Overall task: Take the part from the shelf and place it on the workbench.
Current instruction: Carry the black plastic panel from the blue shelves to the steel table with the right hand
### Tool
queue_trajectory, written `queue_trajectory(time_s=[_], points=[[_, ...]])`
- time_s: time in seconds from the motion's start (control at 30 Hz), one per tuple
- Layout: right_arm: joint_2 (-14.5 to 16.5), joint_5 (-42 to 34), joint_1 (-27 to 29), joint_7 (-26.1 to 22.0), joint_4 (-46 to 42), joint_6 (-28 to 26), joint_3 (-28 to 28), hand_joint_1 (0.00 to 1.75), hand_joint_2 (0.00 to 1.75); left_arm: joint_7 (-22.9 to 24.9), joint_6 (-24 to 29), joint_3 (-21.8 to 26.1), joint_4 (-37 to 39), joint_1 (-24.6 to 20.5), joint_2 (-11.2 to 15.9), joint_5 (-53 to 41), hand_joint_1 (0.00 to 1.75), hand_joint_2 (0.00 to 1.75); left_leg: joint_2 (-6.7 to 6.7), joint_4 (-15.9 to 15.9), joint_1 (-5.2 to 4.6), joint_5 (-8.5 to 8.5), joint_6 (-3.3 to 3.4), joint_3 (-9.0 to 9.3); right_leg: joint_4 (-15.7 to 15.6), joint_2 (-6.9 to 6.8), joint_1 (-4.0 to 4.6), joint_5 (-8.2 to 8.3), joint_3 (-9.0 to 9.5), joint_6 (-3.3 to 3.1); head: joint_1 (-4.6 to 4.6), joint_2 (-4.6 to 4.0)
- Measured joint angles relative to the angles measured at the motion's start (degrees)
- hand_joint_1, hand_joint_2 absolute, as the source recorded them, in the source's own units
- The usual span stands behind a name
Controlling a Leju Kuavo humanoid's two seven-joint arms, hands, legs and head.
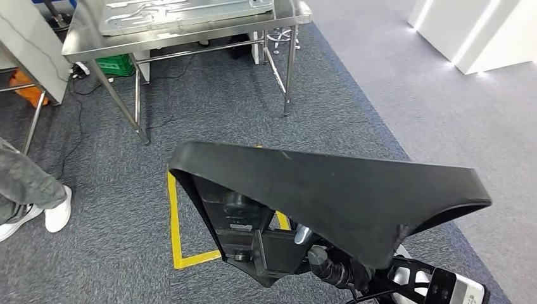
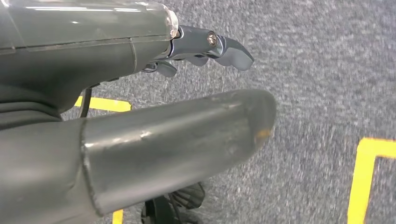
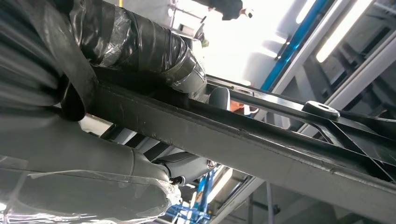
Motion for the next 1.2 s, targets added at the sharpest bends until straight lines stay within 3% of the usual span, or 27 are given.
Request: queue_trajectory(time_s=[0.1, 0.17, 0.23, 0.3, 0.4, 0.43, 0.47, 0.5, 0.53, 0.57, 0.63, 0.7, 0.8, 0.87, 0.93, 0.97, 1.0, 1.03, 1.1, 1.13, 1.2], points=[[0.0, 0.0, -0.1, 0.4, 0.0, 0.1, 0.0, 1.75, 1.75, -0.2, -0.9, 0.1, 0.0, -0.2, 0.2, 0.6, 0.0, 0.0, -0.78, -10.9, -0.27, 5.82, 1.18, 4.47, 0.3, 0.83, 0.34, -0.16, 0.17, 0.08, 0.01, 0.0], [0.0, -0.2, -0.3, 0.5, 0.0, 0.2, 0.0, 1.75, 1.75, -0.2, -1.9, 0.2, 0.0, -0.4, 0.4, 1.0, 0.0, 0.0, -1.27, -14.6, -0.57, 6.8, 1.71, 5.93, 0.4, 1.12, 0.38, -0.18, -0.03, 0.56, 0.01, 0.0], [0.0, -0.4, -0.4, 0.4, 0.0, 0.4, 0.0, 1.75, 1.75, 0.0, -2.7, 0.2, 0.0, -0.4, 0.4, 1.1, 0.0, 0.0, -1.16, -15.0, -0.63, 6.98, 1.99, 6.05, 0.3, 1.28, 0.36, -0.06, -0.19, 1.25, 0.0, 0.0], [0.0, -0.7, -0.7, 0.5, 0.1, 0.5, 0.0, 1.75, 1.75, 0.2, -3.2, 0.2, 0.0, -0.4, 0.5, 1.1, 0.0, 0.0, -0.82, -15.6, -0.32, 7.49, 2.54, 6.25, 1.7, 0.45, 0.37, -1.14, -0.74, 1.83, 0.02, 0.0], [0.0, -0.8, -1.1, 0.5, 0.3, 0.4, -0.1, 1.75, 1.75, 0.4, -3.6, 0.2, 0.0, -0.2, 0.4, 1.1, 0.0, 0.0, -0.21, -15.8, -0.13, 7.74, 2.98, 6.23, 11.1, -1.23, 0.03, -6.35, -5.09, 2.5, 0.03, 0.0], [0.0, -0.8, -1.1, 0.5, 0.5, 0.4, -0.1, 1.75, 1.75, 0.4, -3.6, 0.2, 0.0, -0.2, 0.4, 1.1, 0.0, 0.0, -0.01, -15.8, -0.15, 7.68, 2.98, 6.19, 14.4, -1.39, -0.12, -7.54, -6.75, 2.69, 0.03, 0.0], [0.0, -0.7, -1.1, 0.5, 0.6, 0.3, -0.1, 1.75, 1.75, 0.4, -3.7, 0.2, 0.0, -0.1, 0.4, 1.1, 0.0, 0.0, 0.16, -15.8, -0.16, 7.56, 2.94, 6.19, 16.2, -1.46, -0.25, -7.7, -7.68, 2.84, 0.02, 0.0], [0.0, -0.7, -1.1, 0.5, 0.8, 0.3, -0.1, 1.75, 1.75, 0.3, -3.7, 0.2, 0.0, -0.1, 0.4, 1.1, 0.0, 0.0, 0.27, -15.7, -0.16, 7.41, 2.86, 6.26, 15.7, -1.55, -0.37, -6.71, -7.46, 2.91, 0.02, 0.0], [0.0, -0.7, -1.1, 0.5, 0.9, 0.2, -0.1, 1.75, 1.75, 0.3, -3.8, 0.2, 0.0, -0.1, 0.4, 1.1, 0.0, 0.0, 0.34, -15.7, -0.16, 7.23, 2.73, 6.43, 12.9, -1.68, -0.46, -4.81, -6.02, 2.91, 0.03, 0.0], [0.0, -0.7, -1.2, 0.5, 0.9, 0.1, -0.1, 1.75, 1.75, 0.3, -3.8, 0.2, 0.0, -0.1, 0.4, 1.1, 0.0, 0.0, 0.39, -15.7, -0.16, 7.0, 2.54, 6.69, 8.6, -1.93, -0.52, -2.77, -3.8, 2.81, 0.03, 0.0], [0.0, -0.6, -1.3, 0.5, 1.0, 0.0, -0.1, 1.75, 1.75, 0.2, -3.9, 0.2, 0.0, -0.2, 0.4, 1.1, 0.0, 0.0, 0.48, -15.6, -0.33, 6.58, 1.96, 7.1, 1.9, -2.41, -0.25, -0.82, -0.21, 2.33, 0.03, 0.0], [0.0, -0.6, -1.2, 0.4, 1.0, -0.2, -0.1, 1.75, 1.75, 0.1, -3.9, 0.2, 0.0, -0.2, 0.4, 1.0, 0.0, 0.0, 0.59, -15.7, -0.47, 6.24, 1.25, 7.33, 0.3, -2.4, 0.11, -1.2, 0.64, 1.68, 0.02, 0.0], [0.0, -0.4, -1.0, 0.3, 0.9, -0.4, -0.1, 1.75, 1.75, 0.0, -3.9, 0.2, 0.0, -0.2, 0.4, 0.9, 0.0, 0.0, 0.57, -14.7, -0.26, 5.33, 0.26, 7.34, -0.2, -1.97, -0.09, -1.39, 1.24, 0.61, 0.0, 0.0], [0.0, -0.2, -0.9, 0.1, 0.9, -0.4, -0.1, 1.75, 1.75, -0.1, -3.8, 0.2, 0.0, -0.2, 0.5, 0.9, 0.0, 0.0, 0.26, -9.3, -0.14, 2.96, -0.12, 4.65, -0.5, -1.92, -0.2, -1.65, 1.99, -0.09, -0.01, 0.0], [0.0, -0.1, -0.8, -0.1, 0.9, -0.4, -0.1, 1.75, 1.75, -0.1, -3.8, 0.2, 0.0, 0.0, 0.5, 0.9, 0.0, 0.0, 0.14, -1.2, -0.14, 0.32, -0.3, -0.18, -0.5, -1.8, -0.02, -2.23, 2.6, -0.51, -0.01, 0.0], [0.0, 0.0, -0.6, -0.1, 1.0, -0.4, -0.1, 1.75, 1.75, -0.1, -3.8, 0.2, 0.0, 0.1, 0.5, 0.9, 0.0, 0.0, 0.13, 1.2, -0.15, 0.25, -0.31, -2.03, -0.5, -1.66, 0.09, -2.58, 2.99, -0.58, -0.02, 0.0], [0.0, 0.0, -0.6, -0.1, 1.0, -0.4, -0.1, 1.75, 1.75, -0.1, -3.8, 0.2, 0.0, 0.2, 0.5, 0.9, 0.0, 0.0, 0.12, 1.5, -0.16, 1.35, -0.22, -2.92, -0.5, -1.49, 0.21, -2.99, 3.49, -0.6, -0.02, 0.0], [0.0, 0.0, -0.5, -0.2, 1.0, -0.4, -0.1, 1.75, 1.75, -0.1, -3.8, 0.2, 0.0, 0.2, 0.5, 0.9, 0.0, 0.0, 0.07, -0.7, -0.25, 3.67, 0.04, -2.54, -0.5, -1.32, 0.35, -3.44, 4.19, -0.57, -0.02, 0.0], [0.0, 0.1, -0.5, -0.2, 1.0, -0.5, -0.1, 1.75, 1.75, -0.1, -3.8, 0.2, 0.0, 0.3, 0.7, 0.8, 0.0, 0.0, -0.19, -8.4, -0.62, 8.69, 1.11, 0.36, -1.0, -1.13, 0.57, -4.34, 5.87, -0.43, 0.02, 0.0], [0.0, 0.2, -0.5, -0.2, 1.0, -0.5, 0.0, 1.75, 1.75, -0.1, -3.8, 0.2, 0.0, 0.3, 0.8, 0.8, 0.0, 0.0, -0.33, -11.9, -0.87, 10.01, 1.71, 1.94, -1.3, -1.01, 0.6, -4.7, 6.5, -0.22, 0.0, 0.0], [0.0, 0.2, -0.4, -0.3, 1.0, -0.5, 0.0, 1.75, 1.75, -0.2, -3.8, 0.2, 0.0, 0.3, 1.0, 0.7, 0.0, 0.0, -0.47, -15.0, -1.28, 9.85, 2.49, 3.48, -1.8, -0.86, 0.44, -4.94, 7.1, 0.38, -0.03, 0.0]])
